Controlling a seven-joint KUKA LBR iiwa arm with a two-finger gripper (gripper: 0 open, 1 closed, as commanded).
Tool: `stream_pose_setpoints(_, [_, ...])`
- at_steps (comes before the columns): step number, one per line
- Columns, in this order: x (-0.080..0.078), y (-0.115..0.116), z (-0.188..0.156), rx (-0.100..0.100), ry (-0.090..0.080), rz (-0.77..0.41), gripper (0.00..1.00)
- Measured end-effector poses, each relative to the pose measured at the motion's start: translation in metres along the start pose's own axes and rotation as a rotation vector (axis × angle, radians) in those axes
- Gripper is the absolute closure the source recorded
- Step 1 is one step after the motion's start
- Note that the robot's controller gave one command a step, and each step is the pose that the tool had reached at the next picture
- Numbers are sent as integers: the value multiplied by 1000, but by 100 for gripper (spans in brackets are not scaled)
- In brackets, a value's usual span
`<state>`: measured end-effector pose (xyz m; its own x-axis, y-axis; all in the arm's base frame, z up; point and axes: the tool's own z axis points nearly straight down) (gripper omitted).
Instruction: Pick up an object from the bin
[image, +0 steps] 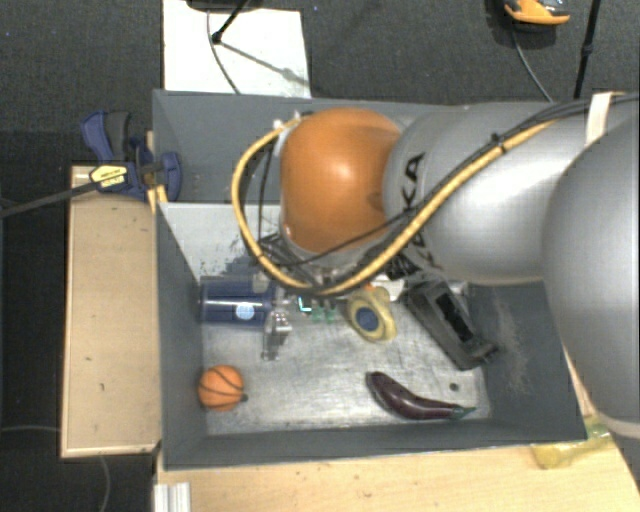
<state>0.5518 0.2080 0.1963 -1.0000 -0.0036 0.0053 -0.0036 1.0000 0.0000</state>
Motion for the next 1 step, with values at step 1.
stream_pose_setpoints(1, [-2,-1,-4,-2,-8,5,0])
